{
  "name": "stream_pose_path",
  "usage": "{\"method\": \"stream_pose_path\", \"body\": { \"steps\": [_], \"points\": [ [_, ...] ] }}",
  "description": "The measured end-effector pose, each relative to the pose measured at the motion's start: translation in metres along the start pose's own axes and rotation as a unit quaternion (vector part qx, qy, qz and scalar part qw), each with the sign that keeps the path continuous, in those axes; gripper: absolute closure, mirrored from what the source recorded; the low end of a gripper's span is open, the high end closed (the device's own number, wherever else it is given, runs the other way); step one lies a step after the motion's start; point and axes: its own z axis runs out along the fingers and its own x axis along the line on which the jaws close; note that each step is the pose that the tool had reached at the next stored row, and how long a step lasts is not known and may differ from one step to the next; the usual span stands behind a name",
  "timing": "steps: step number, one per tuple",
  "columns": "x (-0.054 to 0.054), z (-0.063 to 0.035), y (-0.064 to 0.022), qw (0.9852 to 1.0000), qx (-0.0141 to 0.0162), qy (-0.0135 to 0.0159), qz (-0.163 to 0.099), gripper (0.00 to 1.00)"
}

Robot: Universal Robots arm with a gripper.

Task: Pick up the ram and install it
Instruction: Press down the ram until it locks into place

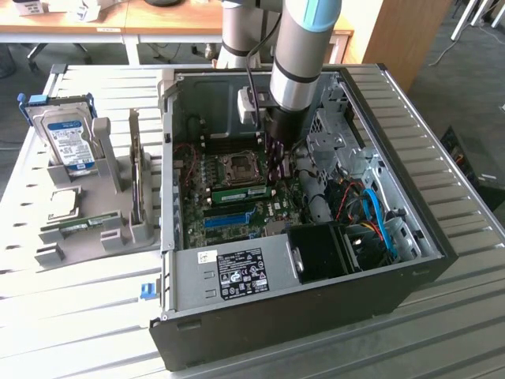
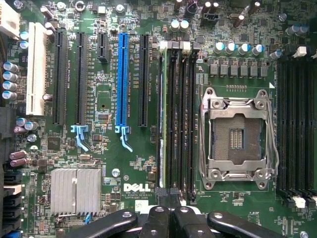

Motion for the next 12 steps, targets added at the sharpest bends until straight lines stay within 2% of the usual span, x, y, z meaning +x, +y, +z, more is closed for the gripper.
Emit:
{"method": "stream_pose_path", "body": {
  "steps": [12],
  "points": [
    [0.0001,0.0006,0.0,1.0,0.0,0.0001,0.0,0.89]
  ]
}}
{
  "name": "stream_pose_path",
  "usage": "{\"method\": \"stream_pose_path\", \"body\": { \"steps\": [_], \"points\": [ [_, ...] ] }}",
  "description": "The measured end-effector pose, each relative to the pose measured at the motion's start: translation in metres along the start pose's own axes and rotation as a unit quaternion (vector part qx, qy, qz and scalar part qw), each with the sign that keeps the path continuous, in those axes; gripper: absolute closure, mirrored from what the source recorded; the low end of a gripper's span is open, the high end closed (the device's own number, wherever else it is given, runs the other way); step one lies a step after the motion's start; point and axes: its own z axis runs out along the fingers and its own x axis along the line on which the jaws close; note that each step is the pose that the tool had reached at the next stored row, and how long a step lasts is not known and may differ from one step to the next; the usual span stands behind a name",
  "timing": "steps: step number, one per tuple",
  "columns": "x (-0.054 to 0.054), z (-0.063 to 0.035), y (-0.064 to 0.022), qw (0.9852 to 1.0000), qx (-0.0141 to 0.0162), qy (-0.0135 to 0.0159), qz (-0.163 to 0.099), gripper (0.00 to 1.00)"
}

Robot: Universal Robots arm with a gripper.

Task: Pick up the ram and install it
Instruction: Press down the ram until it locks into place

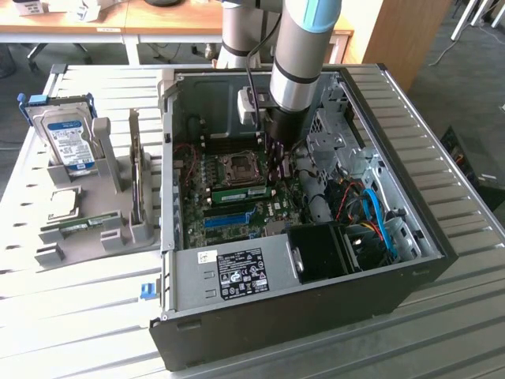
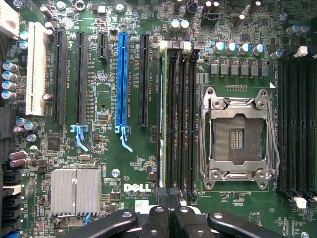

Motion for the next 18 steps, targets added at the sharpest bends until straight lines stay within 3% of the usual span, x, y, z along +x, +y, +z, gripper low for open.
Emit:
{"method": "stream_pose_path", "body": {
  "steps": [18],
  "points": [
    [0.0006,0.0018,-0.0009,1.0,0.0,-0.0001,0.0,0.89]
  ]
}}
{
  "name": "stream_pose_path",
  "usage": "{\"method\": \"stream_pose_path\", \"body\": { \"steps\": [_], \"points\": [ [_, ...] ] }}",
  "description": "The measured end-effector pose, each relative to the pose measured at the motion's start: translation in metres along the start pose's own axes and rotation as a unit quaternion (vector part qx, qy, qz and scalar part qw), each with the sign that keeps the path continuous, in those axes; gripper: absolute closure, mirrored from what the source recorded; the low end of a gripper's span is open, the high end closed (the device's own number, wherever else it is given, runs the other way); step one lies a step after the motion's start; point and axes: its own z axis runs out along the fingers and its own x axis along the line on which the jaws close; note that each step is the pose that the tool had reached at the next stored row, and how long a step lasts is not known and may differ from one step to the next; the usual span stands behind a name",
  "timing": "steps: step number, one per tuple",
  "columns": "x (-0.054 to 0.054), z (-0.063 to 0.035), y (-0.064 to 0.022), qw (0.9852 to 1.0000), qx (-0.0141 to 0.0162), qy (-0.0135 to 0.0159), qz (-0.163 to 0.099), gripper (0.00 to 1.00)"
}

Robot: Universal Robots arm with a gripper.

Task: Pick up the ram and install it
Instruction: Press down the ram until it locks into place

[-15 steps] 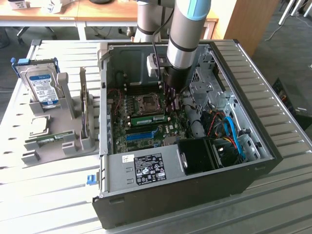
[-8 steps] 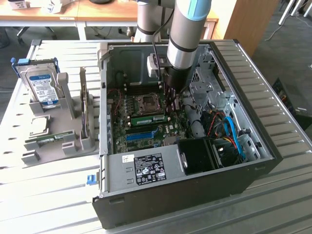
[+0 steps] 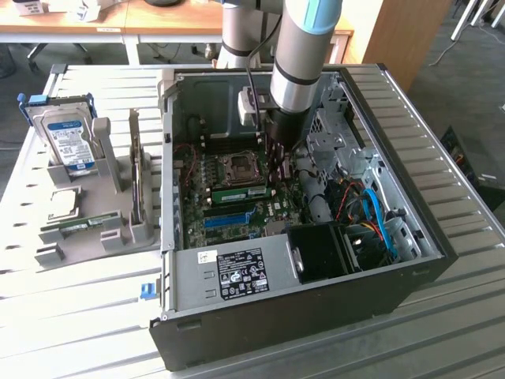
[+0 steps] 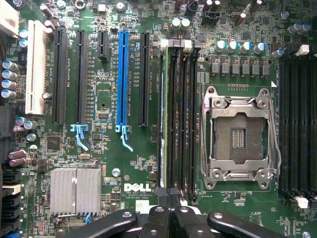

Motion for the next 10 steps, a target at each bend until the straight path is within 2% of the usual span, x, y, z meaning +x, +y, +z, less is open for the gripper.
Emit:
{"method": "stream_pose_path", "body": {
  "steps": [10],
  "points": [
    [0.0002,0.0011,-0.0001,1.0,0.0,0.0001,0.0,0.89]
  ]
}}
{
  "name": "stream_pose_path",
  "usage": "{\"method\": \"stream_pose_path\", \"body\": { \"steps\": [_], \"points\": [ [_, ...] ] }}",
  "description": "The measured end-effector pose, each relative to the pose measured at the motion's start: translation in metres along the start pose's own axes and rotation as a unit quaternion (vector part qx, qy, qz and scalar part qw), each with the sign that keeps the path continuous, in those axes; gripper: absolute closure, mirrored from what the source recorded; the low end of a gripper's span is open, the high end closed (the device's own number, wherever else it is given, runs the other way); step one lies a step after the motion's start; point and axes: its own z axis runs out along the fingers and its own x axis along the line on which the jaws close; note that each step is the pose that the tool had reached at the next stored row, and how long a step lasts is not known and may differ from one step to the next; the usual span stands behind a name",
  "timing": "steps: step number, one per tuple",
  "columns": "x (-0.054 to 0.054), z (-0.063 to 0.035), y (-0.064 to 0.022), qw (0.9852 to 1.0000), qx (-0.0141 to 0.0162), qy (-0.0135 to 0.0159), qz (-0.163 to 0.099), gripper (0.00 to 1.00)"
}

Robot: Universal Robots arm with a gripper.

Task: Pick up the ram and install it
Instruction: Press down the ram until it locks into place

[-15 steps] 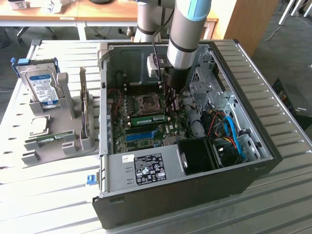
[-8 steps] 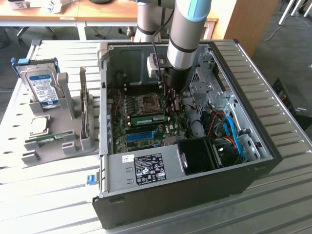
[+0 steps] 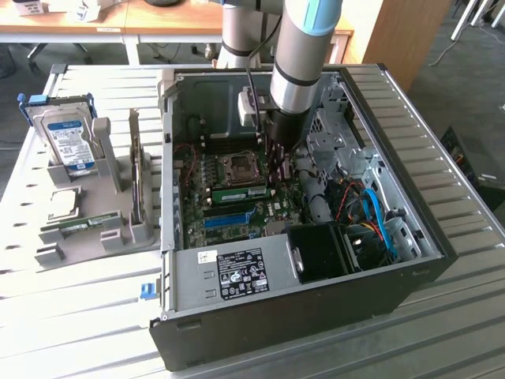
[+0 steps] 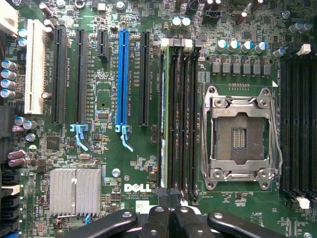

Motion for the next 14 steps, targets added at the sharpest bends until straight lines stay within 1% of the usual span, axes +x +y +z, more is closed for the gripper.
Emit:
{"method": "stream_pose_path", "body": {
  "steps": [14],
  "points": [
    [0.0003,0.0014,-0.0001,1.0,0.0,0.0,0.0,0.89]
  ]
}}
